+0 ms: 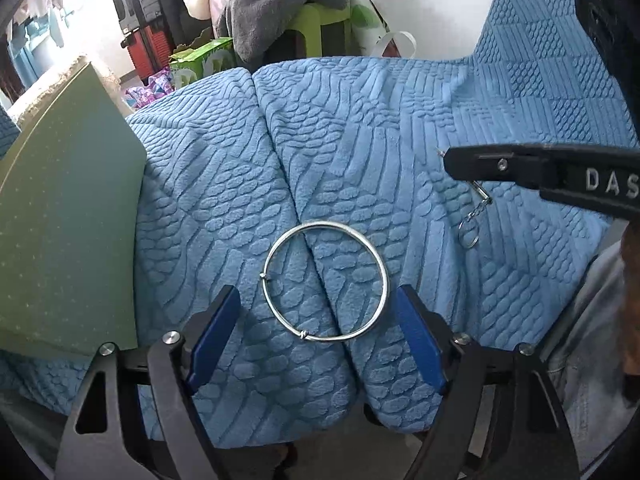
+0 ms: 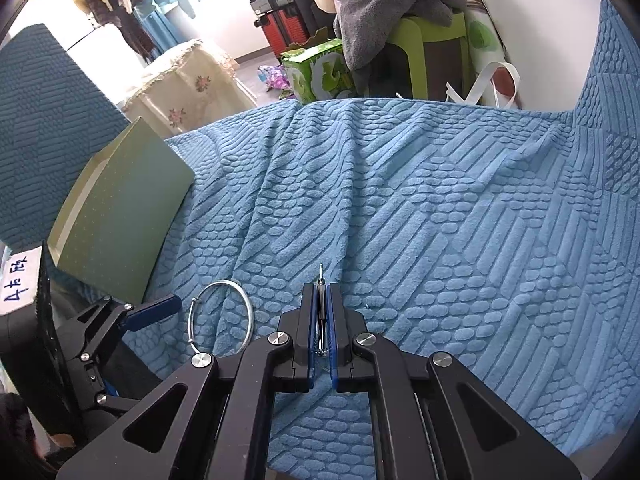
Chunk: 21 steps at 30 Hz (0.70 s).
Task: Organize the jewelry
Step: 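Carry the hoop and the pin with both tools over the box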
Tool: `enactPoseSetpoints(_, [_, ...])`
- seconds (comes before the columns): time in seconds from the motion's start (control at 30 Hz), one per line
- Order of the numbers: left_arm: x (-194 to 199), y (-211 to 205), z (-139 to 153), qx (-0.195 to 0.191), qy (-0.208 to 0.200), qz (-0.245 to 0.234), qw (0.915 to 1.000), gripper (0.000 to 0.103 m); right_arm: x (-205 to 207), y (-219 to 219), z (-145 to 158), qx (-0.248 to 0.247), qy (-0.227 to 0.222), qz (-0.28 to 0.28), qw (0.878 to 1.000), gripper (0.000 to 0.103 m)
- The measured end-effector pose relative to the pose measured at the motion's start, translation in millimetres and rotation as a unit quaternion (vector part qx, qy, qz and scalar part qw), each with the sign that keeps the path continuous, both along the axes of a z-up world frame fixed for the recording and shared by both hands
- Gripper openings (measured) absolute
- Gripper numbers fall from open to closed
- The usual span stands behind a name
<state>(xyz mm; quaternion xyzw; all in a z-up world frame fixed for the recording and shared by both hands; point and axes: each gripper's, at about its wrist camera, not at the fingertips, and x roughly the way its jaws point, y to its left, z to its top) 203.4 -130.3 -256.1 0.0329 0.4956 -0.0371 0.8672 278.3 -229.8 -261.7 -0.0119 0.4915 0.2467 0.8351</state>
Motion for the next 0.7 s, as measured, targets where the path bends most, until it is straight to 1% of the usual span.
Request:
enactPoseSetpoints(0.07, [0, 0, 0, 0.006, -0.003, 0.002, 1.0000, 0.081, 0, -1, -1, -0.001, 0.002, -0.002, 1.000, 0.003])
enactPoseSetpoints(0.13, [0, 0, 0, 0.004, -0.005, 0.002, 1.0000, 0.078, 0, -3, -1, -0.002, 0.003, -0.005, 1.000, 0.003])
enactPoseSetpoints(0.17, [0, -1, 0, -0.006, -0.008, -0.004, 0.9999, 0.067, 0, -3, -1, -0.002, 0.004, -0.005, 1.000, 0.003])
enactPoseSetpoints(0.2, [1, -2, 1, -0.009, -0.010, -0.002, 0.9999, 0.066, 0, -3, -1, -0.003, 0.004, -0.006, 1.000, 0.003])
enactPoseSetpoints(0.3, [4, -5, 1, -0.008, -0.008, -0.002, 0.9999, 0.065, 0, -1, -1, -0.007, 0.004, -0.004, 1.000, 0.003])
enactPoseSetpoints(0.4, [5, 3, 1, -0.019, -0.002, 0.013, 0.9997, 0.065, -1, 5, -1, -0.015, 0.003, 0.002, 1.000, 0.003])
enactPoseSetpoints(0.6, [5, 23, 8, -0.056, 0.005, 0.041, 0.9976, 0.065, -6, 13, 7, -0.021, -0.006, 0.005, 1.000, 0.003])
enactPoseSetpoints(0.7, [5, 29, 17, -0.067, -0.001, 0.049, 0.9965, 0.065, -7, 15, 12, -0.023, -0.008, 0.003, 1.000, 0.003])
